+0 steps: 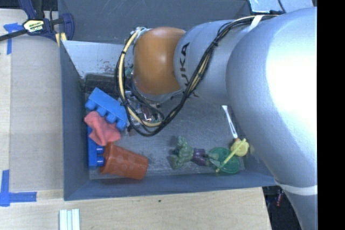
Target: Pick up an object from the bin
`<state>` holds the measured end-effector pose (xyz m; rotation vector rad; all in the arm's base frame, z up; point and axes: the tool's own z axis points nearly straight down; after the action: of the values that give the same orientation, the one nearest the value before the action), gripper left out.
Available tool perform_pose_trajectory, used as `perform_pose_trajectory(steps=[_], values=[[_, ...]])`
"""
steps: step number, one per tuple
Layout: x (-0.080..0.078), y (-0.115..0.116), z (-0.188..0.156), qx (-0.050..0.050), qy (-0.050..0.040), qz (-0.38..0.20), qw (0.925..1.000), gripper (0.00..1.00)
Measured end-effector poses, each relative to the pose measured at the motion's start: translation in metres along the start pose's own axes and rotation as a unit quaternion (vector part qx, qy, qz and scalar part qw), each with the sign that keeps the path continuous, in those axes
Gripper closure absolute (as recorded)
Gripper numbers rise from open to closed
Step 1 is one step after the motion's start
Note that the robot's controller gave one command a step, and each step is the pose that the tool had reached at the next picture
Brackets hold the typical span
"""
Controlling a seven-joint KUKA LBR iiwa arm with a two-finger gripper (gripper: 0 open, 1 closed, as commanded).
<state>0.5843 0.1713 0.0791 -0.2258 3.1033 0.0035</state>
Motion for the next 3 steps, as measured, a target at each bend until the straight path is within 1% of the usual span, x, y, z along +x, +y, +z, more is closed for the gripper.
perform_pose_trajectory(steps=[1,2,3], values=[[-0.009,-0.006,-0.060,0.000,-0.0013,-0.018,0.9998,1.00],[-0.011,-0.006,-0.090,0.000,-0.0017,-0.010,0.9999,1.00],[-0.005,-0.022,-0.094,0.000,-0.0059,-0.078,0.9969,1.00]])
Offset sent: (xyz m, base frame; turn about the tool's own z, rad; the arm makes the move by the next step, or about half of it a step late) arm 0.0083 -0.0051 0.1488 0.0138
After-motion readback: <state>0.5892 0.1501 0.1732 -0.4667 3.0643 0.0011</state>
